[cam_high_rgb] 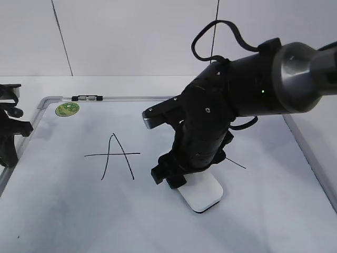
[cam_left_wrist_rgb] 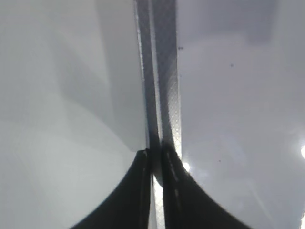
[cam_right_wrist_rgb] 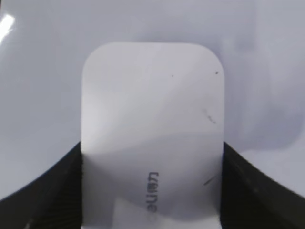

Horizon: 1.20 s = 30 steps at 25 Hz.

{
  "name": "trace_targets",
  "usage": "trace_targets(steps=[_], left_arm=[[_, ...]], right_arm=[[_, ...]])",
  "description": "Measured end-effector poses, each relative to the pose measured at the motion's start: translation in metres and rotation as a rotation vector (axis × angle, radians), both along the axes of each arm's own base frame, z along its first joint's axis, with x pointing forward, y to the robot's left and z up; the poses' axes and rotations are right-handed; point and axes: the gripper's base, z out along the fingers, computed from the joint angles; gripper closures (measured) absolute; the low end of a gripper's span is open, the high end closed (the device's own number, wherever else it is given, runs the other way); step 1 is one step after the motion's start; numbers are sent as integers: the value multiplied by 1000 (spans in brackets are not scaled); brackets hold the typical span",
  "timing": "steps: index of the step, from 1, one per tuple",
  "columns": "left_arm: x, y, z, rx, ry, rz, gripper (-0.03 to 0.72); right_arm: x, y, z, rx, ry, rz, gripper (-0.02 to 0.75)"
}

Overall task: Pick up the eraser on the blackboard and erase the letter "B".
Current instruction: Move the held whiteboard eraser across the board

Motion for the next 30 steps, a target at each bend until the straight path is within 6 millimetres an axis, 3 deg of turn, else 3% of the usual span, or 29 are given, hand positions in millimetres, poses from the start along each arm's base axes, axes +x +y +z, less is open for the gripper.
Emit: trace_targets(steps=[7,13,17,30], left_arm=[[-1,0,0,0,6,-1,671],[-1,0,0,0,8,-1,671],[-1,0,0,0,8,-1,671],[-1,0,0,-1,14,-1,671]], right_arm=[[-9,-16,19,-25,26,-30,188],[-20,-25,67,48,-51,-41,188],[-18,-37,82,101,-68,-121,188],[29,-139,84,75,-76,-452,188]])
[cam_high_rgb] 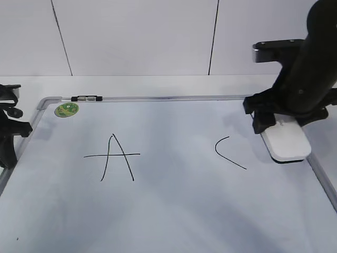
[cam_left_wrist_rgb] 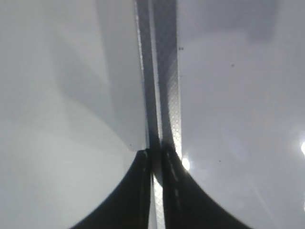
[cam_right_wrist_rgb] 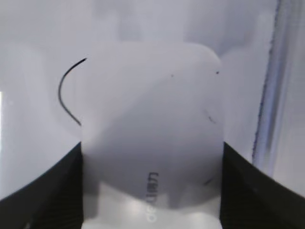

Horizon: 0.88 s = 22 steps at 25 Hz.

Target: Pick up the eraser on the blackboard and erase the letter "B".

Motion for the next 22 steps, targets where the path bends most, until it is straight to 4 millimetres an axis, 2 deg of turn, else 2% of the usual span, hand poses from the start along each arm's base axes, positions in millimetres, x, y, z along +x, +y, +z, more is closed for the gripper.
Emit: trace_targets(steps=[6,9,17,22], left_arm=[[0,0,0,0,0,0,671],[0,0,0,0,2,0,671],[0,0,0,-2,2,1,671],[0,0,0,-2,4,1,671]], right_arm=[[9,-40,-1,-8,6,-76,188],[14,-54,-8,3,37,-66,188],[27,-57,-44,-1,116,-22,188],[39,-55,-56,-3,135,-19,188]])
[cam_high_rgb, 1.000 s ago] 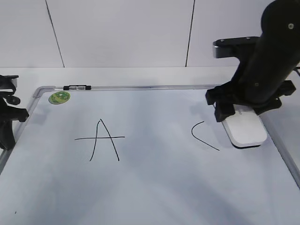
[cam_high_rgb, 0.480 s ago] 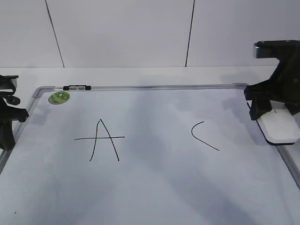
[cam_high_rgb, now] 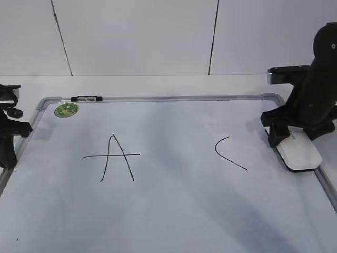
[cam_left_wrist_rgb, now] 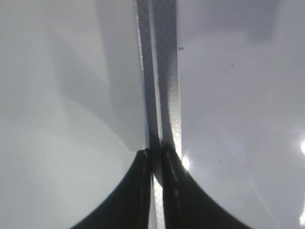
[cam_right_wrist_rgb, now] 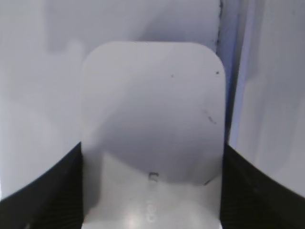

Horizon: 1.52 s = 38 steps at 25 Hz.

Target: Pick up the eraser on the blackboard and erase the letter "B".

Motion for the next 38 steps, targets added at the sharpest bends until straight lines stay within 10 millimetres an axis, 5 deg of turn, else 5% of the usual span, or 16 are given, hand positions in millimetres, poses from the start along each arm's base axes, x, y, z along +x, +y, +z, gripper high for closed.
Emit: trace_targets(steps=[38], left_arm=[[-1,0,0,-1,14,-1,671]], right_arm=[[15,-2,-13,-7,1,-32,150]])
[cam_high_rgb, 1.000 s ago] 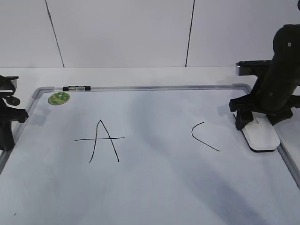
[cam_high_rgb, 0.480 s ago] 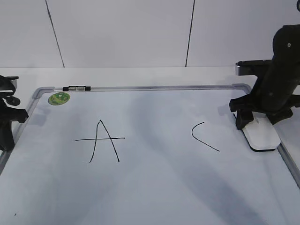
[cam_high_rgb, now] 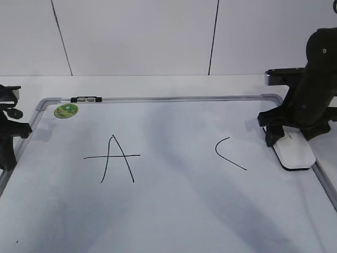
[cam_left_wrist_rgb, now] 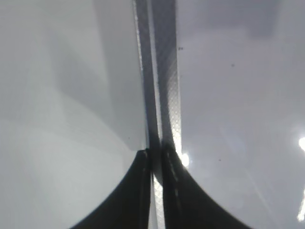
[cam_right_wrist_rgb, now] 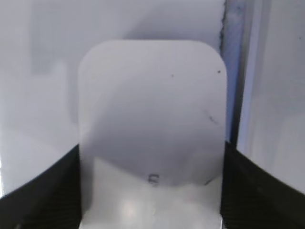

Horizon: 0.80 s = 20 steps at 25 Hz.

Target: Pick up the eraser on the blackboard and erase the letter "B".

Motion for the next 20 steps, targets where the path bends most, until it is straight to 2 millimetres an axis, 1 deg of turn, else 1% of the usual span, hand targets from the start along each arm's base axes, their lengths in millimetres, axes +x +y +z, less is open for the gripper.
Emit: trace_targets(steps=[2,5,10,13,20], left_arm=[[0,0,0,0,2,0,671],[0,0,0,0,3,0,671],[0,0,0,0,5,0,671],[0,0,0,0,5,0,671],[-1,0,0,0,7,-1,671]], right_arm=[[-1,0,-3,-7,20,2,106],[0,-2,-2,-12,29,0,82],[2,-2,7,-16,49,-4,83],[5,-1,16,-8,64,-13,89],[12,4,38,41,71,-38,142]])
